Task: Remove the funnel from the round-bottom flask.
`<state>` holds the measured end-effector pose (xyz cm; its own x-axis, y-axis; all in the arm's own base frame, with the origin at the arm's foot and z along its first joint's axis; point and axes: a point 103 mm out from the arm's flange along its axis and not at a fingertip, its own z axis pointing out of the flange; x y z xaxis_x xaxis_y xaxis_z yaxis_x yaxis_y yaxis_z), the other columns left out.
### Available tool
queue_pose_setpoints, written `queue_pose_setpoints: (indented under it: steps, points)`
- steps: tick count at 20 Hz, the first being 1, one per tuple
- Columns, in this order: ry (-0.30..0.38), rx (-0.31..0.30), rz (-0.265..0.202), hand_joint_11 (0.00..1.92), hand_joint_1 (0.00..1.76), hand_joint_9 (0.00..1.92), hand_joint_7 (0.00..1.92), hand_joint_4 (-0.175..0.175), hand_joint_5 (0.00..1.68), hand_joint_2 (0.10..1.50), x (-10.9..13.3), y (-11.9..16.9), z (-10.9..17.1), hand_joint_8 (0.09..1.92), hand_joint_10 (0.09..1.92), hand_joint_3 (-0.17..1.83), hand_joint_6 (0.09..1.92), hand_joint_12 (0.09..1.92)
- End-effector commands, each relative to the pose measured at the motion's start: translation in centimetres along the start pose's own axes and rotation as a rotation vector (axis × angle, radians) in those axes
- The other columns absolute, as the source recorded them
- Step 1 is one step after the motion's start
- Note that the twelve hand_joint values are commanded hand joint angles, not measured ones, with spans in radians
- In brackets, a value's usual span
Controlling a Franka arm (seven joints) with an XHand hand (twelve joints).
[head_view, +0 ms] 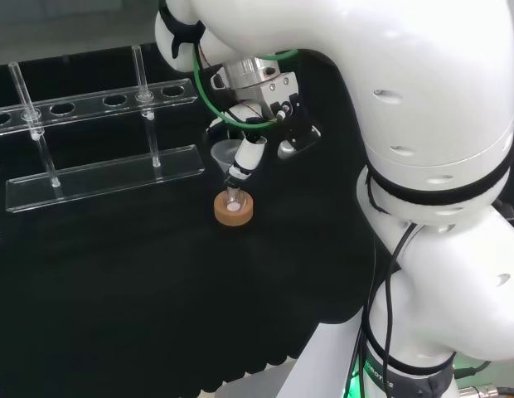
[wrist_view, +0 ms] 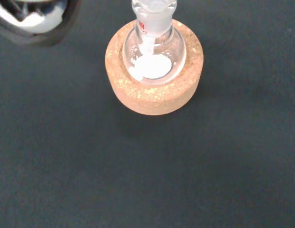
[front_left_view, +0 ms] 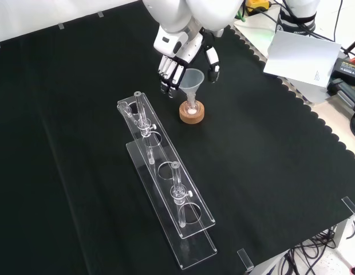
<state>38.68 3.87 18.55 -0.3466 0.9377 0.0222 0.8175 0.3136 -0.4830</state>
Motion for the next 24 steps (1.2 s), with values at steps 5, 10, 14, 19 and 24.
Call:
queue_pose_setpoints:
  steps: [5, 10, 14, 19, 24]
  points:
    - [-0.07, -0.061, 0.048, 0.55, 0.81, 0.69, 0.36, 0.035, 0.56, 0.57, 0.1, 0.2, 0.6, 0.63, 0.55, 0.55, 0.09, 1.36]
    - [-0.129, -0.137, 0.077, 0.63, 0.86, 0.86, 0.5, 0.03, 0.62, 0.6, 0.4, -0.3, -0.2, 0.62, 0.48, 0.57, 0.09, 1.29]
    - [-0.146, -0.15, 0.069, 0.7, 0.92, 0.98, 0.63, 0.031, 0.74, 0.64, 0.3, -0.9, -1.4, 0.6, 0.42, 0.6, 0.17, 1.23]
    - [-0.164, -0.11, 0.061, 0.75, 0.93, 1.03, 0.67, 0.027, 0.76, 0.64, 0.6, -1.7, -3.1, 0.58, 0.37, 0.61, 0.28, 1.19]
    - [-0.179, -0.084, 0.051, 0.77, 0.91, 1.06, 0.68, 0.022, 0.7, 0.64, 1.2, -2.8, -5.0, 0.59, 0.32, 0.62, 0.42, 1.16]
